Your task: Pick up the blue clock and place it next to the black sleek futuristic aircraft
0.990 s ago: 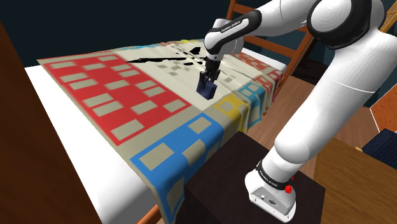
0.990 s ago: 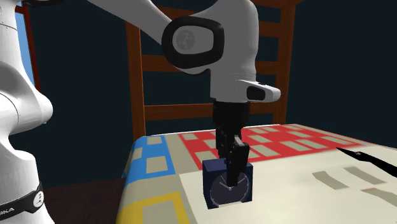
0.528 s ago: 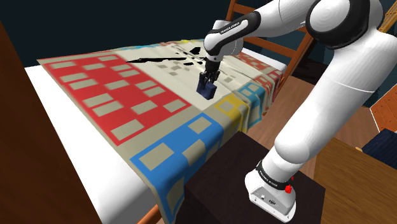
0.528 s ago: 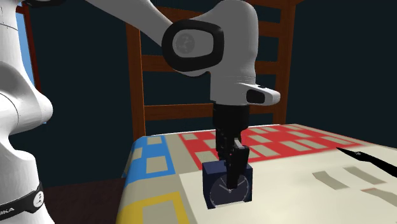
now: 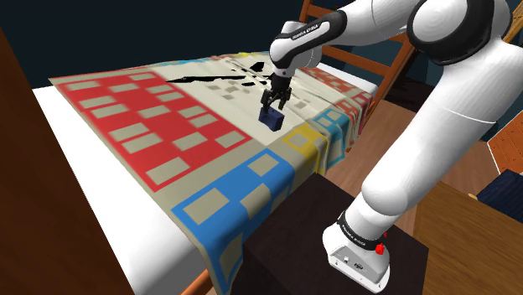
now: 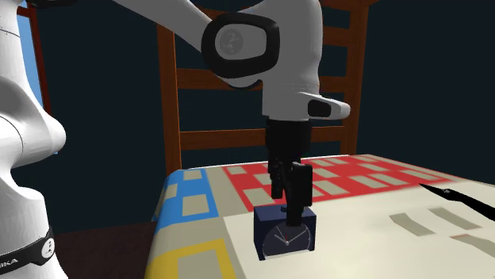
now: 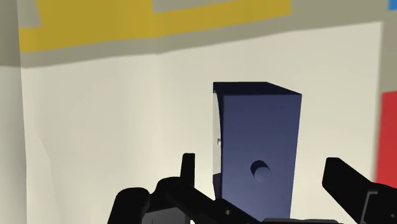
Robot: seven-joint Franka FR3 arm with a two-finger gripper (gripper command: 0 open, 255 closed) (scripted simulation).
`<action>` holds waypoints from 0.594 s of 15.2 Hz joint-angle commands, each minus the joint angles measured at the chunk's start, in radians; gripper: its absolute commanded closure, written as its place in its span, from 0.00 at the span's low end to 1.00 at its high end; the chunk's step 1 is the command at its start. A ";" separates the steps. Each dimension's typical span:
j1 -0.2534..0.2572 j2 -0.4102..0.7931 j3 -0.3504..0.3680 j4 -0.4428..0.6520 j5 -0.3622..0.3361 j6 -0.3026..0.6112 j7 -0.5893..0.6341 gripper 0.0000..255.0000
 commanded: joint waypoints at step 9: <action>-0.001 -0.037 -0.001 0.049 -0.006 -0.086 0.002 0.00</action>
